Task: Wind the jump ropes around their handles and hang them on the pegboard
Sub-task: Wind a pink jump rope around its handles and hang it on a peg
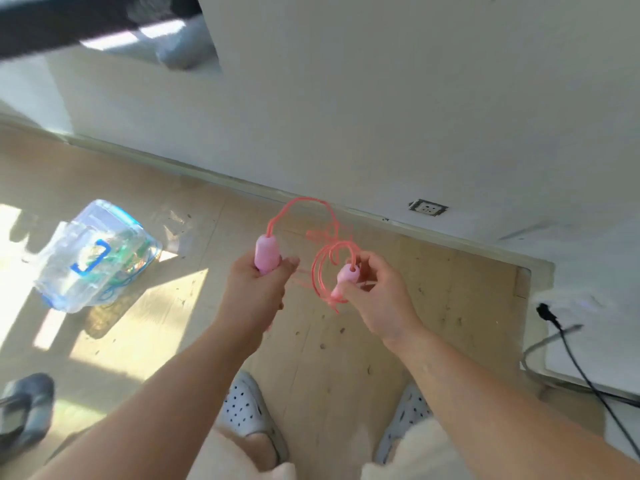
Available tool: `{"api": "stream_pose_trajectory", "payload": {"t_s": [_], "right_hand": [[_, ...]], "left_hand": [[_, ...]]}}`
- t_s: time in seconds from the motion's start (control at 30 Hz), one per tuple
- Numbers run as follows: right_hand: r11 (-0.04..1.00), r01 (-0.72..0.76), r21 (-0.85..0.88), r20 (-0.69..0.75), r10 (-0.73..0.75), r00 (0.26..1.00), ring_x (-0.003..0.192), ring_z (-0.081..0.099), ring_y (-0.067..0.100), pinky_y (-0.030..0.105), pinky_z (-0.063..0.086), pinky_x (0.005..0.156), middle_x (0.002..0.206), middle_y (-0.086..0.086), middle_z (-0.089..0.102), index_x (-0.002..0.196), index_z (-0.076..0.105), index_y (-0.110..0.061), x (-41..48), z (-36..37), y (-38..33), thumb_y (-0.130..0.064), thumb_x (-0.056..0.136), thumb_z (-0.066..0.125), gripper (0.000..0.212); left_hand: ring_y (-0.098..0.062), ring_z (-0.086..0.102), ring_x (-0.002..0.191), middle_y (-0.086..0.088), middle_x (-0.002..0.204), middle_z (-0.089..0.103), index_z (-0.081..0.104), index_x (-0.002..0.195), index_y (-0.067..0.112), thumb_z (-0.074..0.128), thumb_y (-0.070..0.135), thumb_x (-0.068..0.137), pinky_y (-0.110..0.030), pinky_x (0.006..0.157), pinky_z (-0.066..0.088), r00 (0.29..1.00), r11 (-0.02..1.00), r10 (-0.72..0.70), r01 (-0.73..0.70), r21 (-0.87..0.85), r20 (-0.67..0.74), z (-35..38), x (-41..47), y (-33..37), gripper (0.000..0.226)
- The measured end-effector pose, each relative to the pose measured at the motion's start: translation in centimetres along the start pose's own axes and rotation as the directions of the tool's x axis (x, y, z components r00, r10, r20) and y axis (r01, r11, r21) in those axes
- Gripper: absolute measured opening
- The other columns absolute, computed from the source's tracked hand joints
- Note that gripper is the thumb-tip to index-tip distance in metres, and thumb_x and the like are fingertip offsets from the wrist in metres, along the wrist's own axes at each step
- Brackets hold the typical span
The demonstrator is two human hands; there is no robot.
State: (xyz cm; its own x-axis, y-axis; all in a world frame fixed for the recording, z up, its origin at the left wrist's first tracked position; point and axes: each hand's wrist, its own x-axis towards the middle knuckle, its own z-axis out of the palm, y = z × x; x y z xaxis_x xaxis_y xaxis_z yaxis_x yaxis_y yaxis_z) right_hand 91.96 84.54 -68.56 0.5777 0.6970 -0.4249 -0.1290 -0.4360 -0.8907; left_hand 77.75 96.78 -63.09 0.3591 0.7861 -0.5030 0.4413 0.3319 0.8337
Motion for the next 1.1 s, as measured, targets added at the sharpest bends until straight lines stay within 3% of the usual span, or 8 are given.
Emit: {"api": "stream_pose_trajectory", "payload": {"t_s": [0.13,0.33,0.53,0.7,0.8,0.9,1.03,1.1], "right_hand": [[0.999,-0.034,0.04,0.08,0.031,0.996,0.082,0.071,0.016,0.024,0.056,0.066,0.091,-0.001,0.074,0.097,0.068,-0.03,-10.8,-2.7,-10.4,-0.013,0.093,0.071,0.018],[0.995,0.095,-0.018,0.144,-0.091,0.985,0.068,0.058,-0.002,0.015,0.045,0.066,0.077,-0.022,0.063,0.1,0.066,-0.023,-22.6,-7.3,-22.9,-0.011,0.094,0.064,0.014],[0.982,0.052,0.183,0.163,-0.083,0.983,0.061,0.051,0.023,0.03,0.053,0.065,0.065,0.001,0.051,0.094,0.068,-0.035,-28.2,-14.4,-32.4,-0.025,0.091,0.048,0.023],[0.984,0.109,0.139,0.223,-0.138,0.965,0.052,0.039,0.015,0.024,0.036,0.048,0.066,-0.002,0.053,0.088,0.063,-0.019,-30.3,-21.2,-36.7,-0.022,0.087,0.068,0.006],[0.985,0.157,0.079,0.28,-0.173,0.944,0.05,0.042,0.013,0.023,0.039,0.048,0.065,-0.013,0.057,0.091,0.062,-0.004,-31.3,-25.3,-38.2,-0.003,0.094,0.065,0.005],[0.981,0.187,0.061,0.3,-0.196,0.933,0.061,0.054,0.02,0.028,0.049,0.059,0.072,-0.009,0.065,0.085,0.067,-0.007,-32.1,-29.2,-39.1,-0.004,0.087,0.064,0.005],[0.929,0.195,-0.315,0.141,-0.158,0.977,0.113,0.059,0.012,0.03,0.047,0.094,0.113,-0.009,0.062,0.085,0.075,-0.028,-30.9,-34.2,-37.5,-0.019,0.077,0.071,0.012],[0.701,0.044,-0.712,-0.02,-0.083,0.996,0.127,0.046,0.018,0.037,0.039,0.104,0.13,-0.012,0.052,0.1,0.073,-0.037,-29.9,-36.6,-35.9,-0.029,0.084,0.071,0.018]], "left_hand": [[-0.014,0.043,0.052,0.004,0.057,0.051,0.065,0.073,0.017,0.071,0.01,0.091,-0.026,0.051,0.038,0.994,0.999,0.002,0.002,-0.035,0.108,-1.6,-10.8,8.3,0.02],[-0.017,0.049,0.059,-0.003,0.078,0.064,0.071,0.101,0.023,0.067,0.015,0.093,-0.024,0.048,0.041,0.996,0.993,-0.088,0.086,-0.086,-0.017,-3.8,-20.6,17.1,0.012],[-0.02,0.054,0.064,0.011,0.122,0.07,0.068,0.123,0.028,0.063,0.003,0.093,-0.029,0.051,0.04,0.908,0.998,-0.023,0.043,-0.038,0.419,-2.4,-26.2,24.5,0.04],[0.001,0.052,0.054,0.002,0.084,0.063,0.065,0.121,0.027,0.067,0.005,0.092,-0.015,0.05,0.042,0.878,0.978,0.05,-0.139,0.153,0.476,2.9,-29.6,29.7,0.036],[0.006,0.057,0.066,0.008,0.097,0.059,0.064,0.12,0.025,0.07,0.005,0.091,-0.009,0.055,0.042,0.874,0.945,0.122,-0.247,0.214,0.471,5.9,-30.6,31.7,0.035],[-0.004,0.06,0.096,0.001,0.117,0.058,0.069,0.108,0.02,0.078,0.015,0.085,-0.027,0.079,0.05,0.831,0.859,0.164,-0.385,0.338,0.531,7.8,-31.1,32.7,0.025],[-0.012,0.069,0.084,0.002,0.088,0.076,0.073,0.097,0.021,0.075,0.018,0.084,-0.039,0.084,0.056,0.891,0.911,0.122,-0.275,0.307,0.437,9.1,-31.5,33.7,0.013],[-0.011,0.065,0.065,0.003,0.07,0.071,0.071,0.087,0.013,0.074,0.008,0.086,-0.034,0.071,0.053,0.922,0.932,0.138,-0.244,0.268,0.363,9.5,-31.8,34.8,0.006]]}}
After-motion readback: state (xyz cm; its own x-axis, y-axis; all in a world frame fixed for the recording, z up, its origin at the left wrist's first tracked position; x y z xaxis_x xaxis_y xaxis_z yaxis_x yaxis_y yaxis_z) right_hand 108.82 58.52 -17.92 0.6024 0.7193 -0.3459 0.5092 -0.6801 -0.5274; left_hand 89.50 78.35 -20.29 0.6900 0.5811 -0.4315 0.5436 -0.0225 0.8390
